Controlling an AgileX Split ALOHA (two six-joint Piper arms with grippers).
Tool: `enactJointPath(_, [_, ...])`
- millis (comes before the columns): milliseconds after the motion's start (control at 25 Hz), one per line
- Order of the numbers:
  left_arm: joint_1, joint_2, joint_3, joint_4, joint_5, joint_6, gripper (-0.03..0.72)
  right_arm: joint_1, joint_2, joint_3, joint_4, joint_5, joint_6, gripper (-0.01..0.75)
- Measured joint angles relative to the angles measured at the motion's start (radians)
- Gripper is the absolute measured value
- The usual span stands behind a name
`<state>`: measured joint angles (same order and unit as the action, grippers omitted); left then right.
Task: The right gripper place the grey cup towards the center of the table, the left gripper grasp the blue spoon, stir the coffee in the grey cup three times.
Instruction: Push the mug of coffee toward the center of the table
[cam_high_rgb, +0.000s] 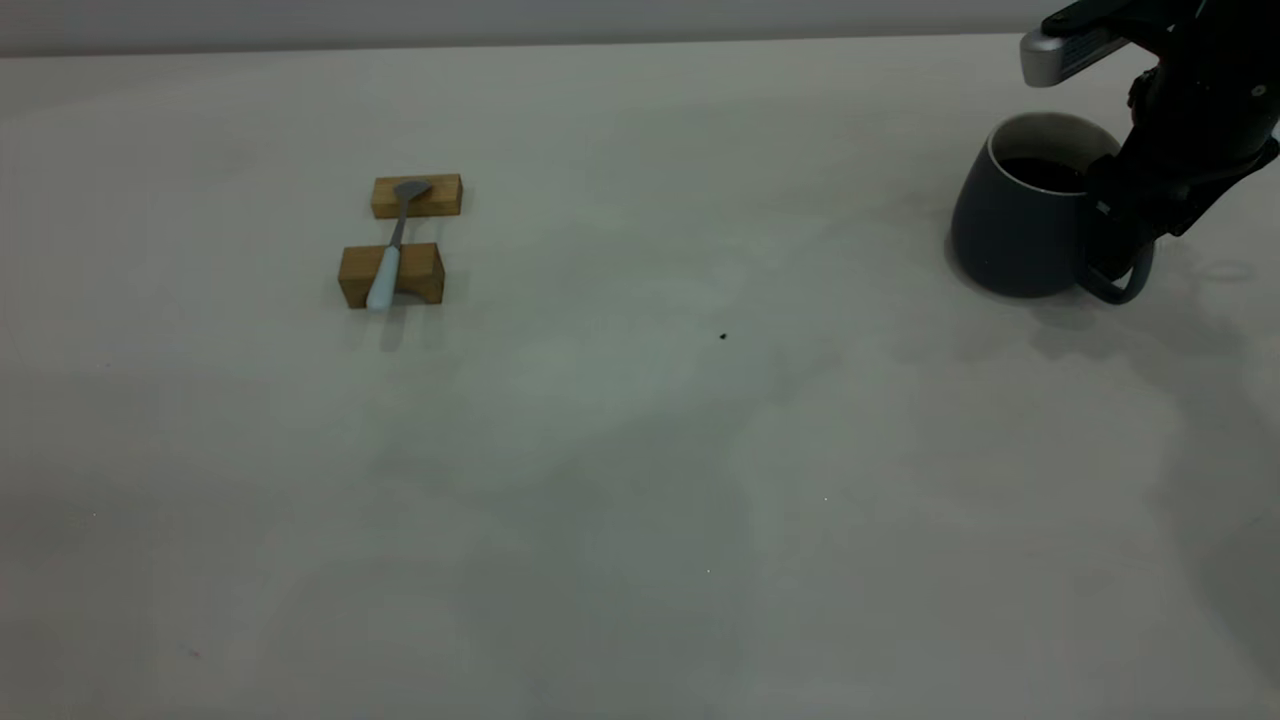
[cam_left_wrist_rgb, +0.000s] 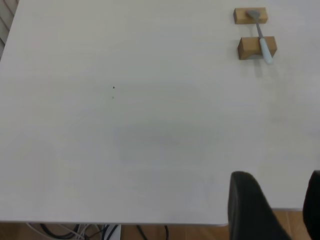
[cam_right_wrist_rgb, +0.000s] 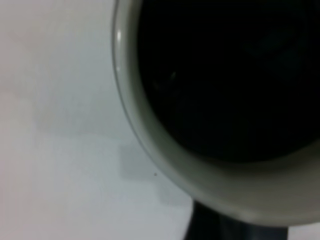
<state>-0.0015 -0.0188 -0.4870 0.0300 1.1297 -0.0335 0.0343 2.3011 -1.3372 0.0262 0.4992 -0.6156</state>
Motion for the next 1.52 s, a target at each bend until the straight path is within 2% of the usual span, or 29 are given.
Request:
enactJointPath(120, [0.000, 0.000, 0.000, 0.000, 0.000, 0.000, 0.344, 0.000, 0.000, 0.000, 0.014, -0.002, 0.001, 0.392])
enactJointPath(200, [0.000, 0.000, 0.000, 0.000, 0.000, 0.000, 0.344, 0.003, 0.000, 0.000, 0.029, -0.002, 0.001, 0.237])
enactJointPath(280, [0.000, 0.000, 0.000, 0.000, 0.000, 0.000, 0.344, 0.010, 0.000, 0.000, 0.032, -0.003, 0.007, 0.160])
enactJointPath(480, [0.000, 0.000, 0.000, 0.000, 0.001, 0.000, 0.344, 0.032, 0.000, -0.025, 0.025, 0.027, 0.005, 0.164])
enactJointPath(720, [0.000, 0.000, 0.000, 0.000, 0.001, 0.000, 0.344, 0.104, 0.000, -0.078, 0.033, 0.107, 0.025, 0.164])
enactJointPath(840, [0.000, 0.000, 0.000, 0.000, 0.001, 0.000, 0.344, 0.172, 0.000, -0.096, 0.033, 0.123, 0.036, 0.164])
enactJointPath(1080, [0.000, 0.000, 0.000, 0.000, 0.001, 0.000, 0.344, 0.361, 0.011, -0.150, 0.041, 0.143, 0.105, 0.164])
enactJointPath(1200, [0.000, 0.000, 0.000, 0.000, 0.001, 0.000, 0.344, 0.425, 0.017, -0.168, 0.048, 0.127, 0.120, 0.164])
enactJointPath(1320, [0.000, 0.000, 0.000, 0.000, 0.001, 0.000, 0.344, 0.451, 0.021, -0.170, 0.053, 0.086, 0.127, 0.164])
enactJointPath(1520, [0.000, 0.000, 0.000, 0.000, 0.001, 0.000, 0.344, 0.449, 0.022, -0.170, 0.049, 0.047, 0.133, 0.164])
